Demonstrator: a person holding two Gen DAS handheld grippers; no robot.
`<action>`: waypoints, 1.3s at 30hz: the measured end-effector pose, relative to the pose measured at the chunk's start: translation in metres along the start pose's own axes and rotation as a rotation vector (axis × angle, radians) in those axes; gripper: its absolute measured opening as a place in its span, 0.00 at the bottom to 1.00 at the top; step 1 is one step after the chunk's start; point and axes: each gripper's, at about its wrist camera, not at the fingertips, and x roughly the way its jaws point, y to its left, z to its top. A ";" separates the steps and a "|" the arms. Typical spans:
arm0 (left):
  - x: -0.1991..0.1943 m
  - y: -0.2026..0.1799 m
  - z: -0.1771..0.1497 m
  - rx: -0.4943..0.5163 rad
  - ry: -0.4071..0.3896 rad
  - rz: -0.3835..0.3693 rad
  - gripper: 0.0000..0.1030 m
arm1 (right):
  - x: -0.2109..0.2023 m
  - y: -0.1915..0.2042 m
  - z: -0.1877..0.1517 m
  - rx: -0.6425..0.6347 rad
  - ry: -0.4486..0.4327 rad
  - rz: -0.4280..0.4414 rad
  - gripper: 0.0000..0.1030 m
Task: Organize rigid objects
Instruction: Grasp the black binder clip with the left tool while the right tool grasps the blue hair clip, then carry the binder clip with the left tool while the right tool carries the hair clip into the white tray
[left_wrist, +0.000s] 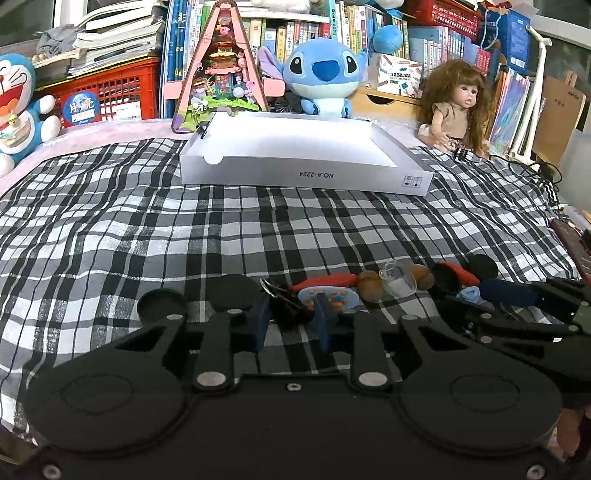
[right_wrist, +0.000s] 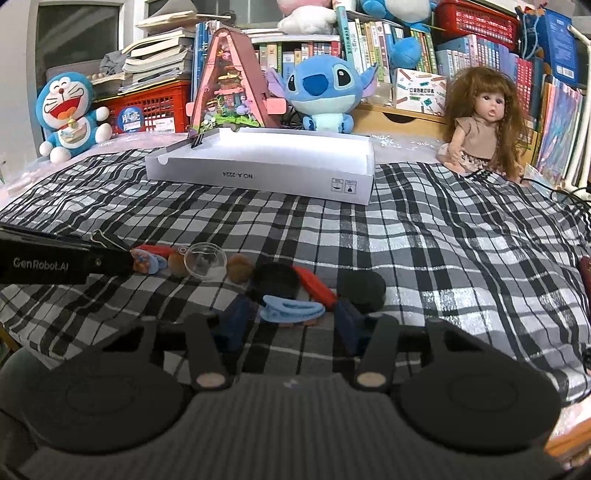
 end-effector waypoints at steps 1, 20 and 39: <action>0.001 0.000 0.000 0.001 -0.003 -0.002 0.24 | 0.000 0.000 0.000 -0.005 0.000 0.002 0.53; 0.013 -0.004 -0.001 0.035 -0.064 0.010 0.28 | 0.002 0.000 0.000 -0.028 -0.023 -0.018 0.48; 0.015 0.005 0.003 0.002 -0.040 -0.016 0.21 | -0.002 0.004 -0.002 -0.043 -0.038 -0.010 0.42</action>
